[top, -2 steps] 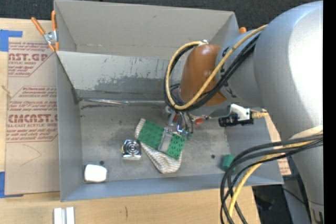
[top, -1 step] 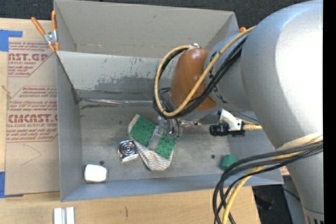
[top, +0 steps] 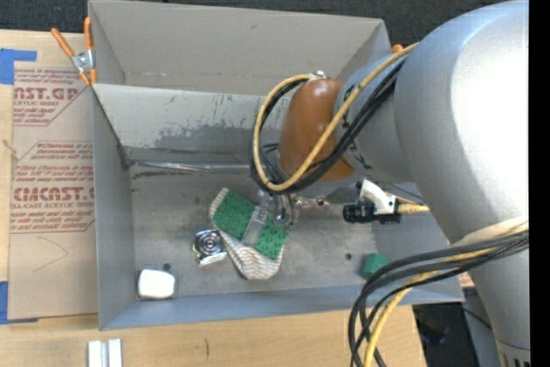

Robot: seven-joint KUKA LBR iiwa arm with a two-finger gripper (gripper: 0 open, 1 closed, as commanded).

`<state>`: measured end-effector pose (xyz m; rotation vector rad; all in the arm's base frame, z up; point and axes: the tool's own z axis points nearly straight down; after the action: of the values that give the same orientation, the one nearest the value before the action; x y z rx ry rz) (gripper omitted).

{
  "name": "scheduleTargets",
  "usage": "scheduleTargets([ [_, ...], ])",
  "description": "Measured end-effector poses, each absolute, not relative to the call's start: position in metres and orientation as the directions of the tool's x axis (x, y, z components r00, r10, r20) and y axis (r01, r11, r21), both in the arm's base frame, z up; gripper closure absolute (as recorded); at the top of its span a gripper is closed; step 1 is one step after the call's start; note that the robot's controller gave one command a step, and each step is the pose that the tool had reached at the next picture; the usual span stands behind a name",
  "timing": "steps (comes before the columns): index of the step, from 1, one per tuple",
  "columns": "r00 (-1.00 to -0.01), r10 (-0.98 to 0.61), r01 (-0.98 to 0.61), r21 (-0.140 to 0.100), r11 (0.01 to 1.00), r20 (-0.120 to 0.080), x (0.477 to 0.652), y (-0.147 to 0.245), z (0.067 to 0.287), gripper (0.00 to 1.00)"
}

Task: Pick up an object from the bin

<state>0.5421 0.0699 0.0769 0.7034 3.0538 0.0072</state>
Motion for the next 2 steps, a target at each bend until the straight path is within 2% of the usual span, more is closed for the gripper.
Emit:
scheduleTargets([
  [1, -0.923, 0.385, 0.385, 0.002, 0.923, -0.008, 0.549, 0.078, 0.076, 1.00],
  [2, -0.944, 0.330, 0.330, 0.010, 0.944, -0.025, 0.533, 0.107, 0.076, 1.00],
])
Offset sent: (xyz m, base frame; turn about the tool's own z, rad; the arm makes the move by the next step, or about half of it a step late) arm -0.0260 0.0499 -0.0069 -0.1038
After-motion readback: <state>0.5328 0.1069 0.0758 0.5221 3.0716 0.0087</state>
